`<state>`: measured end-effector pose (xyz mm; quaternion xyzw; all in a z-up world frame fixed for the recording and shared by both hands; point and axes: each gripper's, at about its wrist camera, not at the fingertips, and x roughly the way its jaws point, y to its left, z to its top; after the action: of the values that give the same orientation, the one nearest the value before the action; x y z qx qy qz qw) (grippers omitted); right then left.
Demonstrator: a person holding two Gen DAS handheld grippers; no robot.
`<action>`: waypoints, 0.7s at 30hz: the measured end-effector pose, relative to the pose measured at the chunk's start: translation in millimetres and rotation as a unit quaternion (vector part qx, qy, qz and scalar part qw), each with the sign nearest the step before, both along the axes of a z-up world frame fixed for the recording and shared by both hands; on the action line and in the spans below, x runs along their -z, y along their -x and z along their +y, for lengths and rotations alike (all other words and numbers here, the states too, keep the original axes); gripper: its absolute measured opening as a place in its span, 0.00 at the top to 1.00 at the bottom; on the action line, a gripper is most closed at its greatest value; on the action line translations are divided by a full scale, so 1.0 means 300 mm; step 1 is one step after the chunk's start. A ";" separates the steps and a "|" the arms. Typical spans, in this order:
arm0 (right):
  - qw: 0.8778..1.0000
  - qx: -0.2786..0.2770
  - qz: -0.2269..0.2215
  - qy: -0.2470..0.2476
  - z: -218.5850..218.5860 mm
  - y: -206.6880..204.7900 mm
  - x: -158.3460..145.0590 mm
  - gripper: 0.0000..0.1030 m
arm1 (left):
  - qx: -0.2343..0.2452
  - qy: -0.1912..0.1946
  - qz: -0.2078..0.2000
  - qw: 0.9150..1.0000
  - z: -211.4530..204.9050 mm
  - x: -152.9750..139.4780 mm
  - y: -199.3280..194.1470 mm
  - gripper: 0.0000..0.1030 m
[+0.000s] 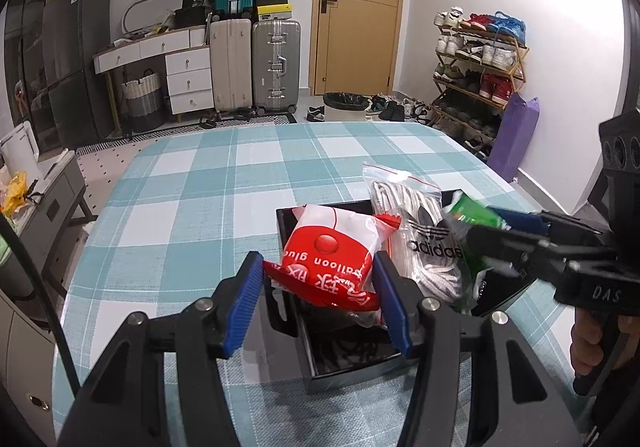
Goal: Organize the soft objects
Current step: 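Carry both packets over the black box and lower them inside, then open both tools to release the packets and withdraw from the box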
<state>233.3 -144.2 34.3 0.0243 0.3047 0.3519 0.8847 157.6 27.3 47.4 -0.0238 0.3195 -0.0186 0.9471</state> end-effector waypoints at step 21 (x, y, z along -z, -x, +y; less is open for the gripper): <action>0.998 0.015 -0.048 0.041 0.005 0.069 -0.008 0.21 | 0.018 -0.012 0.014 1.000 -0.029 0.008 -0.003 0.40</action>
<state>212.5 -142.6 36.9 -0.0242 0.2757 0.3270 0.9036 158.5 18.7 45.1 -0.0064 0.3333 -0.0317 0.9423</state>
